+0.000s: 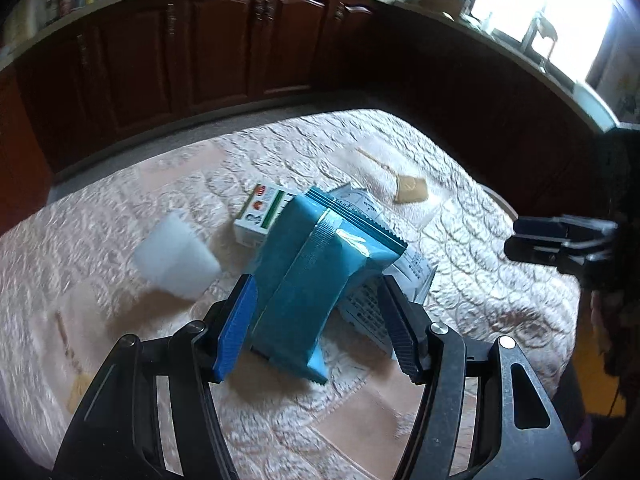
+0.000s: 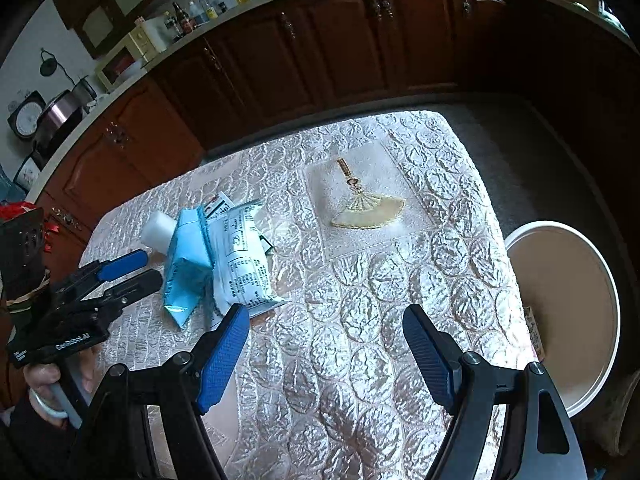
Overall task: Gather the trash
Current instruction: 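Grasp the blue packet with the left gripper while the right gripper grasps the white-grey packet, then carry the blue and white-grey packets over the white bucket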
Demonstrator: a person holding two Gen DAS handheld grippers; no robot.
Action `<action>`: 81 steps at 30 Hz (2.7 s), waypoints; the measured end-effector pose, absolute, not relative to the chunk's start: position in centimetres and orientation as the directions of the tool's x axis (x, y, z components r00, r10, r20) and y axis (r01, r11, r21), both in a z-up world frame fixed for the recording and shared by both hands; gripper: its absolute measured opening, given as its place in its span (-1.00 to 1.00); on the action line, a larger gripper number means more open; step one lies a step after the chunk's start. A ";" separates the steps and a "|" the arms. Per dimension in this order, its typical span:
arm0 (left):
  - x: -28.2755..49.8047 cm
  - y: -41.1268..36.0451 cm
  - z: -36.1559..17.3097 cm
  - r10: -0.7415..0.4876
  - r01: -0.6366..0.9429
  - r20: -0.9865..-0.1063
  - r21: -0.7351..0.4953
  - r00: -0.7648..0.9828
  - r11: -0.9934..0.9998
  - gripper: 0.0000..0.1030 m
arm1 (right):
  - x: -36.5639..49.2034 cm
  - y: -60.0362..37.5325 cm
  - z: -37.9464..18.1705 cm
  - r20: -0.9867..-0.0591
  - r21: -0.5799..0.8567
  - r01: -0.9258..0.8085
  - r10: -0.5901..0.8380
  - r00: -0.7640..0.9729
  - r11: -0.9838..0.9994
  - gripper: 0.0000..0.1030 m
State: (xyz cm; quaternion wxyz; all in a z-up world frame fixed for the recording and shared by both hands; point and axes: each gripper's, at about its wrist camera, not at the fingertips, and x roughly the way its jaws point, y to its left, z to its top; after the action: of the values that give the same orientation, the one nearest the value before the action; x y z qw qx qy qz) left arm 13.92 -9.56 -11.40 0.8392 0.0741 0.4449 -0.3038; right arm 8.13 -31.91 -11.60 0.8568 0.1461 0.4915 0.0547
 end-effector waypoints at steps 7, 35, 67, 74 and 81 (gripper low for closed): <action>16.4 -10.3 -12.9 -0.430 0.573 -0.810 -0.147 0.398 0.806 0.19 | 9.4 -31.6 -12.4 -0.842 0.297 0.053 0.236 0.485 0.953 0.49; 12.9 -3.8 -9.5 -0.453 0.384 -0.783 -0.297 0.426 0.874 -0.20 | 16.9 -24.1 -16.8 -0.849 0.320 -0.150 0.354 0.393 0.935 -0.06; 8.8 -17.6 -5.9 -0.493 0.515 -0.753 -0.241 0.436 0.823 -0.20 | 3.0 -38.8 -7.8 -0.715 0.335 0.018 0.242 0.656 0.942 -0.13; 8.6 -21.1 -5.3 -0.512 0.557 -0.748 -0.231 0.423 0.798 -0.20 | 1.5 -41.6 -7.2 -0.710 0.336 0.083 0.194 0.677 0.938 -0.13; 8.4 -24.4 -4.9 -0.532 0.597 -0.744 -0.226 0.404 0.770 -0.20 | -0.3 -44.7 -6.9 -0.706 0.335 0.154 0.139 0.695 0.930 -0.13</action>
State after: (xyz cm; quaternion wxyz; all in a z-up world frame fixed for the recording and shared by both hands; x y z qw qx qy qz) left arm 8.36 -24.37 -4.95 0.8370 0.0382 0.4293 -0.3373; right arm -0.35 -44.69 -6.92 0.9012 0.1876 0.3906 -0.0041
